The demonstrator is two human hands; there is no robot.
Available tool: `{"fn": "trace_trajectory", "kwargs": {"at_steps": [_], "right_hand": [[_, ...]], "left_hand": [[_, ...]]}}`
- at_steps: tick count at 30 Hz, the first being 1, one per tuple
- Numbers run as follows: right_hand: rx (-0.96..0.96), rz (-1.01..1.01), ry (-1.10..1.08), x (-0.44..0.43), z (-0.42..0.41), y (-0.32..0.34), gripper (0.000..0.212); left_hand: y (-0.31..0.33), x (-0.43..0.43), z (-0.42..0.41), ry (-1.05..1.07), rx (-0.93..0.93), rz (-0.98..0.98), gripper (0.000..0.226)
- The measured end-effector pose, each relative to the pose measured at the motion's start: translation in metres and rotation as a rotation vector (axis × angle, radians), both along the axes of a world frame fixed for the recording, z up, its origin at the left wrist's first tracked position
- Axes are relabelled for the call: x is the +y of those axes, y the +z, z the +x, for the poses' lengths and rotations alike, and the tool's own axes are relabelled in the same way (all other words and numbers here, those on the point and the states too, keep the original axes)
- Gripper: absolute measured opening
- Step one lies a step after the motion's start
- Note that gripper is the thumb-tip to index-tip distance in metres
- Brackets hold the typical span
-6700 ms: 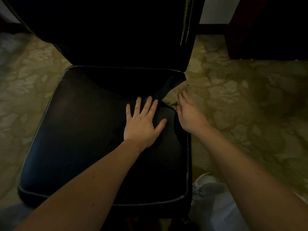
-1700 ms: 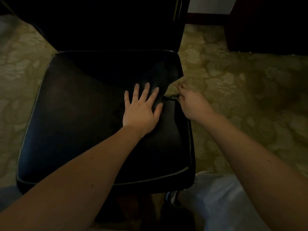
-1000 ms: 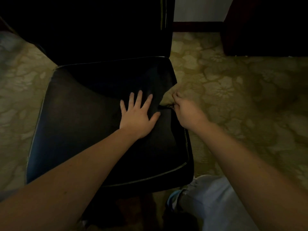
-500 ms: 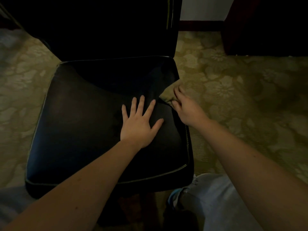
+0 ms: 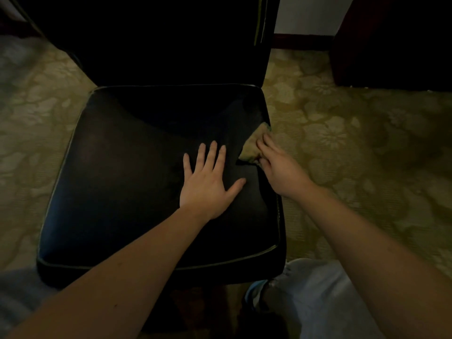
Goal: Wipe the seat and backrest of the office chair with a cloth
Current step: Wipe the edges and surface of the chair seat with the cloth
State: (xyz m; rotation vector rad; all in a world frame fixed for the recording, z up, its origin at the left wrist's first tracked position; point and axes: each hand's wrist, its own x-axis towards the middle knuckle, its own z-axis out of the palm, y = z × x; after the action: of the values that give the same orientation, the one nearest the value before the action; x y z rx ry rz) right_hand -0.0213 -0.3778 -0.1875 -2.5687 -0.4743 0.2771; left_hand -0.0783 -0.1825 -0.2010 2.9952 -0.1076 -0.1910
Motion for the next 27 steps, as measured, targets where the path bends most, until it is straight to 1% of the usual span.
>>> {"fn": "trace_trajectory", "kwargs": {"at_steps": [5, 12, 21, 27], "right_hand": [[0.023, 0.030, -0.061, 0.007, 0.005, 0.001, 0.054], [-0.016, 0.002, 0.002, 0.005, -0.021, -0.003, 0.053], [0.026, 0.018, -0.041, 0.011, 0.018, -0.001, 0.053], [-0.006, 0.042, 0.013, 0.001, -0.013, -0.003, 0.053]], "left_hand": [[0.000, -0.003, 0.002, 0.012, 0.001, 0.001, 0.096], [0.000, -0.003, 0.001, -0.002, -0.010, 0.017, 0.096], [0.000, -0.005, 0.004, 0.008, -0.001, 0.005, 0.097], [-0.002, -0.006, 0.003, 0.009, -0.011, 0.011, 0.096]]}}
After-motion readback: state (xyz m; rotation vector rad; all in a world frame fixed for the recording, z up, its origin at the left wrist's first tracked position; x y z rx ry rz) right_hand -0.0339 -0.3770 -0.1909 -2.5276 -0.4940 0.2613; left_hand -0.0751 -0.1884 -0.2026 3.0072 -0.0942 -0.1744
